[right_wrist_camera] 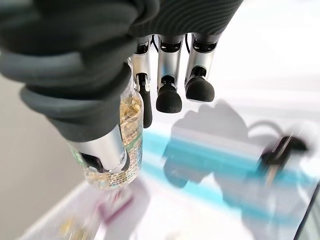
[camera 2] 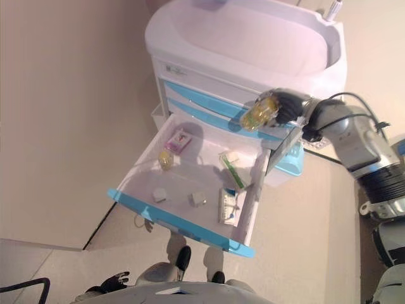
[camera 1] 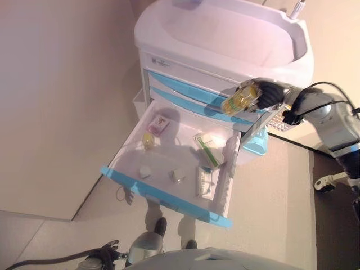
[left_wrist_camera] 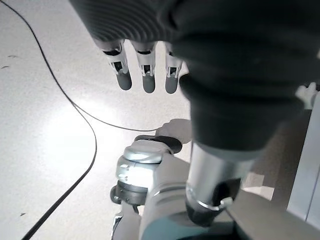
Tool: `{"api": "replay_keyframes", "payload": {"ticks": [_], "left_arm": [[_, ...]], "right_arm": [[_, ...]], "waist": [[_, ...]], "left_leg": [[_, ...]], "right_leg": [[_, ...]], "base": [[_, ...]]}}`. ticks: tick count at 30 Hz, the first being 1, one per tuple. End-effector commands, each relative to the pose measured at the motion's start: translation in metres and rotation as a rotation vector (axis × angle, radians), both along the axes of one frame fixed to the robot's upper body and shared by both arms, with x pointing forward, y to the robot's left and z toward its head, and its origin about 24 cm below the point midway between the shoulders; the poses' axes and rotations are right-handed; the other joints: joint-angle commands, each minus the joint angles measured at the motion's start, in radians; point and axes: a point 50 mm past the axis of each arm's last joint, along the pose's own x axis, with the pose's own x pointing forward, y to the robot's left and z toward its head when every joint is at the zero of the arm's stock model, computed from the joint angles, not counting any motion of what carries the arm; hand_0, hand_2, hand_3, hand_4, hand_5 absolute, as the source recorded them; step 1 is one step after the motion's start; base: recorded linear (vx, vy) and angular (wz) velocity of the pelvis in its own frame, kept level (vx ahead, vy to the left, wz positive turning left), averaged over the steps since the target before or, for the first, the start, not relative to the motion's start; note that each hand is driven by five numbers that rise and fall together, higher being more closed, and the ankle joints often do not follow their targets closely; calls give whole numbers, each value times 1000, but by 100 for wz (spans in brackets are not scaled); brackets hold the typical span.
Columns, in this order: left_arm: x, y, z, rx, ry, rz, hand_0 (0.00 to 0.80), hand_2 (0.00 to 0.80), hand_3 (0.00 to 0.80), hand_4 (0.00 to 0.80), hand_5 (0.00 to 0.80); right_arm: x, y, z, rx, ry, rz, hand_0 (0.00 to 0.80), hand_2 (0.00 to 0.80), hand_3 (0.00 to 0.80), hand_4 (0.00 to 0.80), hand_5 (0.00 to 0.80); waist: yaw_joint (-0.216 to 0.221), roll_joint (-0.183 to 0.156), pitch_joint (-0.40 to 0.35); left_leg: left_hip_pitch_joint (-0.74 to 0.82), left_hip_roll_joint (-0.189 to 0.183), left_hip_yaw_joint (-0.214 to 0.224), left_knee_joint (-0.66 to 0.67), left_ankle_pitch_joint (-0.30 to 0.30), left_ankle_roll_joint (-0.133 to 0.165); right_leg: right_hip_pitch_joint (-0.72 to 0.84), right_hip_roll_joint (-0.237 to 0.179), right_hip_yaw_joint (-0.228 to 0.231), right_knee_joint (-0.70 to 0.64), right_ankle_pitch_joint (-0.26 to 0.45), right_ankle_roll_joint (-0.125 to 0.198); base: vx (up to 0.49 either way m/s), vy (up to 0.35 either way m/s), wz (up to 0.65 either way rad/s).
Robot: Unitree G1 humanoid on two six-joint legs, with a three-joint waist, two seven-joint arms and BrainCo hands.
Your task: Open the drawer and pick up the medicine
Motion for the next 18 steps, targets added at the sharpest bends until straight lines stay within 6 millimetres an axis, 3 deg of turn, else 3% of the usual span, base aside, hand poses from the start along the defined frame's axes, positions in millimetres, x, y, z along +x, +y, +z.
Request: {"api": "replay_keyframes", "payload": {"ticks": [1,5,9,18], "left_arm": [[-4,4,-1,5,35,0,0,0,0,0,0],[-4,9,0,5,46,38,0,0,0,0,0],[-11,11,0,8,73,55,0,0,0,0,0],[-36,23,0,36,154,116,0,0,0,0,0]], "right_arm": [[-1,-20,60,45,-194,-105,800,800,800,800,800],[2,-42,85,104,-197,-218,800,800,800,800,800],[6,-70,96,84,-177,-372,800,800,800,800,800],[12,-96,115,11,-170,-608,800,800,800,800,800]], "waist": [[15,-19,-65],[24,-26,-70],[54,-34,-69],[121,-36,-62]], "left_leg": [[43,-8,51,56,-155,-5],[48,-11,41,62,-160,-4],[51,-16,17,67,-162,-4],[53,-30,-43,59,-151,-2]], "right_leg": [[-68,-27,5,16,113,63],[-59,-26,-2,21,106,57],[-43,-31,-19,16,106,55],[-22,-35,-53,7,104,52]], "base": [[0,0,0],[8,-1,0],[39,-6,7],[41,12,16]]}}
